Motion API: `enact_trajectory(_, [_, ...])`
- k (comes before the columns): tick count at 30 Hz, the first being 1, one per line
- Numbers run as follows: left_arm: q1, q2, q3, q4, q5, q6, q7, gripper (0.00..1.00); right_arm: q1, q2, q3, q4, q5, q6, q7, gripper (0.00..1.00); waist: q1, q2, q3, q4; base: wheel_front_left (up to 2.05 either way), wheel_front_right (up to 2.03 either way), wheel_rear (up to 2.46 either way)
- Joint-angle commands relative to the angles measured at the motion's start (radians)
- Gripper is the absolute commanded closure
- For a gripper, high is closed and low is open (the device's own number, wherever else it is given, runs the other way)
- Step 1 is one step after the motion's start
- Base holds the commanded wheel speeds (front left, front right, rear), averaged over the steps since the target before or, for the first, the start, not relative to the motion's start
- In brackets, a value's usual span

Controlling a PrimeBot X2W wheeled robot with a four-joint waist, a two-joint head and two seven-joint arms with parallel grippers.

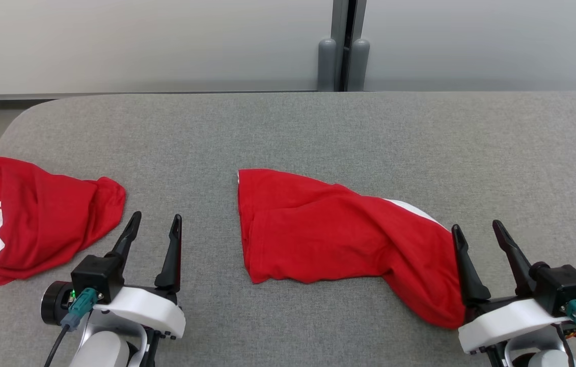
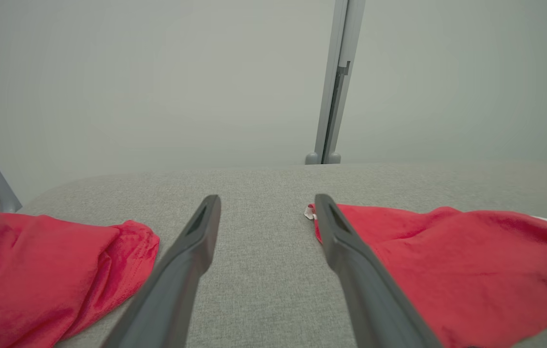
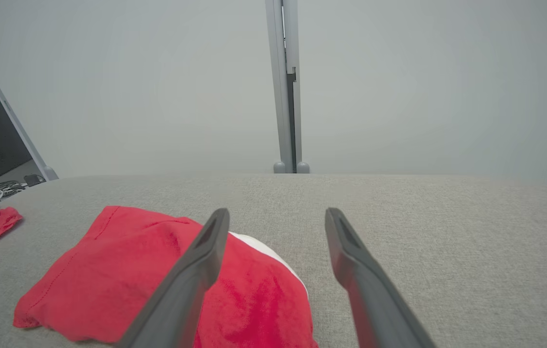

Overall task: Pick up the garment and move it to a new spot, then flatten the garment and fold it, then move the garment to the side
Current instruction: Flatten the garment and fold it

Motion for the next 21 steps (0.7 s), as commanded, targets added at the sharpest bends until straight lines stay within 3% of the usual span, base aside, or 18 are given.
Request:
enact_trajectory(1, [0.012,0.007,-0.001,-0.004,0.005,0.006,0.000,0.00,0.000,-0.003,-0.006,-0.010,0.009,-0.002,0.003,0.00,0.0000,0.0000,-0.010,-0.002,0.00,0.00,0.00])
enact_trajectory(16, [0.032,0.019,-0.022,-0.026,0.002,0.018,0.028,0.00,-0.003,-0.011,-0.032,-0.045,0.019,-0.002,0.045,0.00,0.0000,0.0000,-0.028,0.000,0.00,0.00,0.00])
enact_trajectory(21, [-0.017,0.014,-0.048,-0.025,0.014,0.003,0.051,0.00,-0.015,-0.011,-0.026,-0.046,0.024,-0.002,0.049,0.00,0.0000,0.0000,-0.015,-0.002,0.00,0.00,0.00])
